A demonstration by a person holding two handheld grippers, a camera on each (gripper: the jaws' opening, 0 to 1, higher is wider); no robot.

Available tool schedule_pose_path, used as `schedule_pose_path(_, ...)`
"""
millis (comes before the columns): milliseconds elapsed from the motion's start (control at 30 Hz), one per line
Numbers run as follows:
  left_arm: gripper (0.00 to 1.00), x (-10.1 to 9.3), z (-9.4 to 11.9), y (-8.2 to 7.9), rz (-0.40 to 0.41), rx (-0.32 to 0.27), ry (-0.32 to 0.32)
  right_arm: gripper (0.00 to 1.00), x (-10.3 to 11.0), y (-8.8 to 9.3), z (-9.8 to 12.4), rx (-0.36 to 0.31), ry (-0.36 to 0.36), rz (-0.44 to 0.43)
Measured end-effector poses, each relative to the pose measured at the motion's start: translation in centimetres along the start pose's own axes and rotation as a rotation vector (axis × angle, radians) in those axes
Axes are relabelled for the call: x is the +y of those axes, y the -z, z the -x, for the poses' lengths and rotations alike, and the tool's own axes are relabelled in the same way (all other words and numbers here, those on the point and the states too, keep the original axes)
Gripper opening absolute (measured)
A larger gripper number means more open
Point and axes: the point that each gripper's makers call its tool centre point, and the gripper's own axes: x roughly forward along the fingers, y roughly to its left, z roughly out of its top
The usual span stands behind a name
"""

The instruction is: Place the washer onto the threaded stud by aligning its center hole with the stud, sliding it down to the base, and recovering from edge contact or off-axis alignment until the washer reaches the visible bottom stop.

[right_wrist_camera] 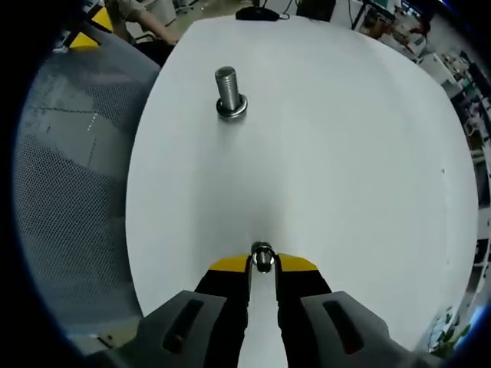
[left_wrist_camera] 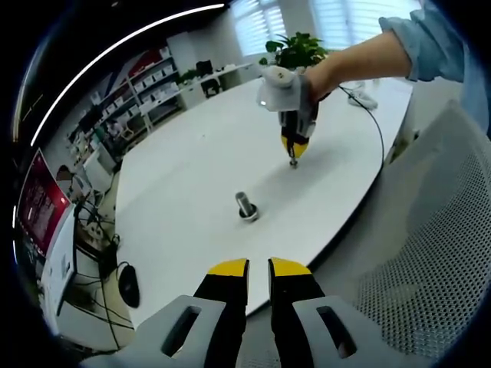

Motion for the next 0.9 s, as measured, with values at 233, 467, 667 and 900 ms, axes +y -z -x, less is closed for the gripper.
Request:
schedule_pose_path(233, 0.07, 0.0, 0.0, 0.0, 0.001, 0.0, 0.0, 0.14, 0.2, 0.4, -1.0, 0.032, 0.004, 0.016)
schedule_pose_path(467, 0.07, 0.0, 0.0, 0.0, -0.001, -0.002, 0.003, 0.14, 0.1, 0.5, -1.6, 0.046, 0.001, 0.02)
schedule_pose_path(667, 0.07, 0.1, 0.0, -0.1, -0.001, -0.006, 0.005, 0.14, -0.2, 0.3, -1.6, 0.047, 0.002, 0.017)
schedule_pose_path(900, 0.07, 0.1, 0.0, -0.2, -0.001, -0.012, 0.005, 0.27, -0.1, 0.3, -1.5, 0.058, 0.001, -0.008)
